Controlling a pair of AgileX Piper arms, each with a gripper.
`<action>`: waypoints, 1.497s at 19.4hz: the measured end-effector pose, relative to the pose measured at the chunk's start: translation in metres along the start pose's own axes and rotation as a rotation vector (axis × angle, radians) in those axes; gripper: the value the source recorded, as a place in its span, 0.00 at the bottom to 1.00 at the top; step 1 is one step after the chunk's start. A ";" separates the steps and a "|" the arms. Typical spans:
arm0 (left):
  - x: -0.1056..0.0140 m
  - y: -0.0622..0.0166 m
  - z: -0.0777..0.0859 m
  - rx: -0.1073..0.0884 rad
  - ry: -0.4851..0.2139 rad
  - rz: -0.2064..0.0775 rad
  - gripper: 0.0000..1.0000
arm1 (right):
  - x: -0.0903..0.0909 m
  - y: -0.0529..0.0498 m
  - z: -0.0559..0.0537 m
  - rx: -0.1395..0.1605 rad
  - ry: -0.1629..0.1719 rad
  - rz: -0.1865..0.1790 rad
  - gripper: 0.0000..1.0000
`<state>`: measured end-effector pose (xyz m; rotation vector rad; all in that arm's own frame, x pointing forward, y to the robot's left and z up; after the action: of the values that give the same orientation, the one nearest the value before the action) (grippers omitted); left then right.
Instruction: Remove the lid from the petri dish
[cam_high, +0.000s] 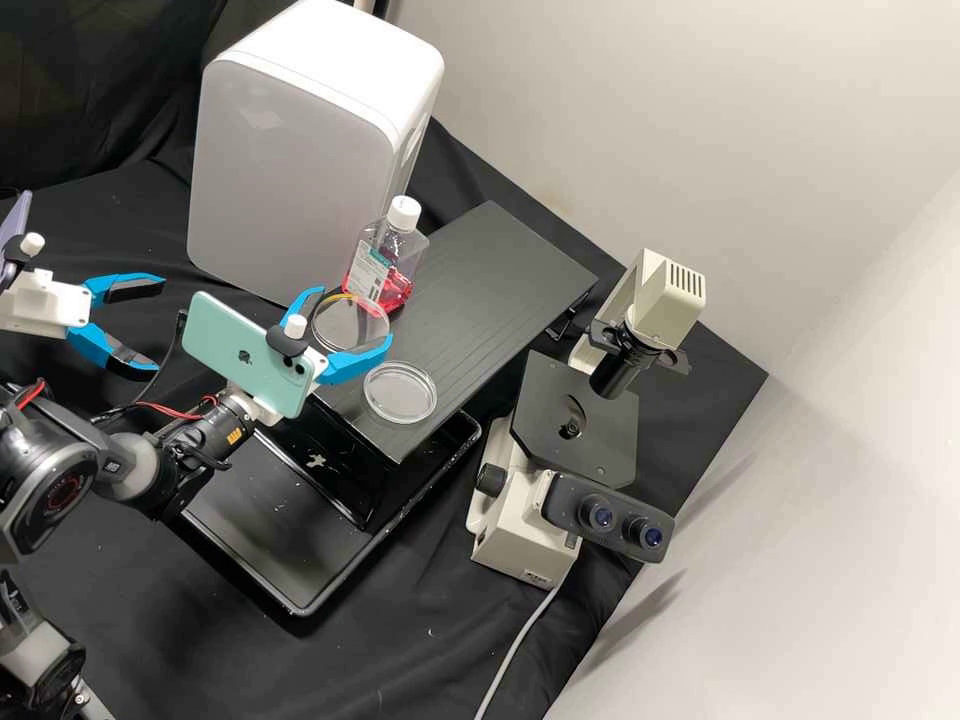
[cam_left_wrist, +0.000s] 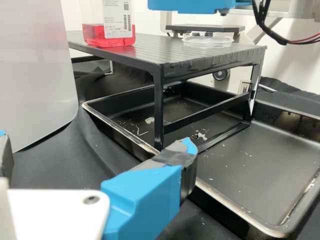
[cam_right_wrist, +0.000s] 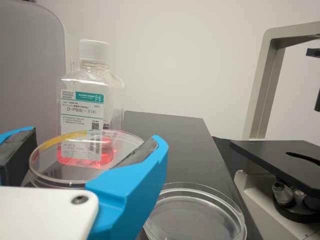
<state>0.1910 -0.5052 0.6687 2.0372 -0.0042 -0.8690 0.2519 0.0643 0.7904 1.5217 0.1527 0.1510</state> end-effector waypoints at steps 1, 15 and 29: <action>0.000 -0.0001 0.000 0.000 -0.002 0.000 1.00 | 0.000 -0.001 0.001 0.001 -0.008 0.001 0.00; 0.001 -0.0029 0.001 0.000 -0.002 -0.013 1.00 | 0.003 -0.013 0.012 0.000 -0.052 -0.041 0.00; 0.002 -0.0019 0.001 0.000 -0.002 -0.008 1.00 | 0.003 -0.012 0.016 -0.001 -0.068 -0.038 1.00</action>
<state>0.1915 -0.5050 0.6660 2.0376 0.0028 -0.8752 0.2583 0.0491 0.7786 1.5199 0.1275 0.0688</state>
